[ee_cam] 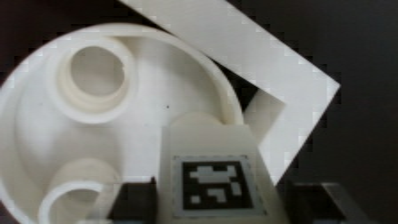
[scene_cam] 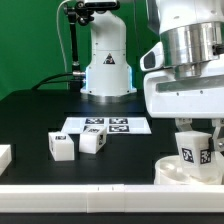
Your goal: Assemble stool
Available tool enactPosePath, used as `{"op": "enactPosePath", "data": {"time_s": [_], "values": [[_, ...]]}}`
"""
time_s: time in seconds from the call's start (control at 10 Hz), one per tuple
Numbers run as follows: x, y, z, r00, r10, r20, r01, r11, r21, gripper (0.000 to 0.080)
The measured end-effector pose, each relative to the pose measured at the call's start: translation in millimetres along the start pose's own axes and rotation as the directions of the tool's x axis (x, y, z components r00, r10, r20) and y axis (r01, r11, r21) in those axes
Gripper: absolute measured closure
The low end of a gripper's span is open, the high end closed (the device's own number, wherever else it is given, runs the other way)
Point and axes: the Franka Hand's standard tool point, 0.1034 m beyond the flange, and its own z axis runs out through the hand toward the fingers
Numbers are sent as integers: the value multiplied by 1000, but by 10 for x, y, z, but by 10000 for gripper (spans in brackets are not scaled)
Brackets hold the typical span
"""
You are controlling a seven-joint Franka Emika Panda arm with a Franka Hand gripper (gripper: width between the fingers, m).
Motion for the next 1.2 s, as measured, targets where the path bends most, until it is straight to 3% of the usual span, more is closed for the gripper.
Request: {"op": "enactPosePath", "data": {"time_s": [0.3, 0.8, 1.0, 1.1, 1.2], "values": [[11, -14, -11, 967, 251, 32, -251, 968, 9, 458], [-81, -28, 21, 811, 583, 52, -583, 812, -11, 458], [-87, -25, 22, 792, 608, 57, -608, 794, -19, 458], [-88, -23, 24, 796, 603, 57, -603, 798, -19, 406], [-95, -22, 20, 811, 582, 56, -581, 813, -23, 406]]}}
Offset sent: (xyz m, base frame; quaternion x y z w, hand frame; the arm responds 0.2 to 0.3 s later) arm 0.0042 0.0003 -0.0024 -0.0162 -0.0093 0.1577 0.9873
